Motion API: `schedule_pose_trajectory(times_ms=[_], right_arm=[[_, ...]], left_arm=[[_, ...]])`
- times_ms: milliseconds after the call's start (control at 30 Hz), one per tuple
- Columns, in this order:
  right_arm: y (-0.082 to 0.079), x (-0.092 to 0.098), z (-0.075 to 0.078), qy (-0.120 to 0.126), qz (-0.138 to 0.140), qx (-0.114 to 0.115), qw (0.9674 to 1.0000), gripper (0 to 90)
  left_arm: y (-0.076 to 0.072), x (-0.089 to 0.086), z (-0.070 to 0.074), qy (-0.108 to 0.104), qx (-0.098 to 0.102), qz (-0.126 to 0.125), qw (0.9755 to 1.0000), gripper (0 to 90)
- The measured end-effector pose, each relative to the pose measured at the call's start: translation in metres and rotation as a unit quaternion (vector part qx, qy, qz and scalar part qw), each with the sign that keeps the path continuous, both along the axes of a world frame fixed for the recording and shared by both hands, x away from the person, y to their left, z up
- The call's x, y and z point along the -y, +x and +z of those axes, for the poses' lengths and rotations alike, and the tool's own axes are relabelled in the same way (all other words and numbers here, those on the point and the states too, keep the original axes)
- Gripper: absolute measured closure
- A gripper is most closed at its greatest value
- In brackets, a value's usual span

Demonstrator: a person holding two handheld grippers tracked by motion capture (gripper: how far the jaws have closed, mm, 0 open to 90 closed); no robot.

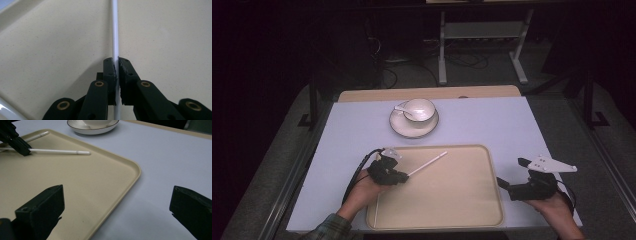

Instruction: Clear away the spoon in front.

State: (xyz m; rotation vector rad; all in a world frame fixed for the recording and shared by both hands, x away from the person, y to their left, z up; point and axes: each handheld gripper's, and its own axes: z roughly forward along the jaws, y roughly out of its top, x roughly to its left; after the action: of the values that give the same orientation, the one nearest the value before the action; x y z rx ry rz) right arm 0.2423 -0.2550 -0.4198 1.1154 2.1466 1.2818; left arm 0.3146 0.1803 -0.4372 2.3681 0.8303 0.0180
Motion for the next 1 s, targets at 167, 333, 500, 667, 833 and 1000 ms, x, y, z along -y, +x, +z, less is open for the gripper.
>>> schedule_pose_trajectory(times_ms=[167,333,500,667,833,1000], right_arm=[[0.000,0.000,0.000,0.000,-0.001,-0.001,1.0000,0.0],[0.000,0.001,0.000,0.001,-0.002,0.000,1.0000,0.0],[0.000,0.001,0.000,0.001,-0.001,0.000,1.0000,0.0],[0.001,0.001,0.000,0.001,-0.003,-0.002,1.0000,0.0],[0.001,0.000,0.000,0.000,-0.001,-0.001,1.0000,0.0],[0.000,0.001,0.000,0.001,-0.003,-0.001,1.0000,0.0]], left_arm=[[0.000,0.000,0.000,0.001,0.001,-0.001,1.0000,83.2],[-0.001,0.000,0.001,0.001,-0.001,-0.001,1.0000,79.7],[0.000,-0.004,0.007,-0.012,0.000,0.009,0.9999,74.0],[0.005,-0.003,0.014,-0.026,0.002,0.013,0.9996,67.3],[0.010,0.008,0.020,-0.028,0.008,0.008,0.9995,69.2],[0.022,0.025,0.027,-0.034,0.022,-0.019,0.9990,77.3]])
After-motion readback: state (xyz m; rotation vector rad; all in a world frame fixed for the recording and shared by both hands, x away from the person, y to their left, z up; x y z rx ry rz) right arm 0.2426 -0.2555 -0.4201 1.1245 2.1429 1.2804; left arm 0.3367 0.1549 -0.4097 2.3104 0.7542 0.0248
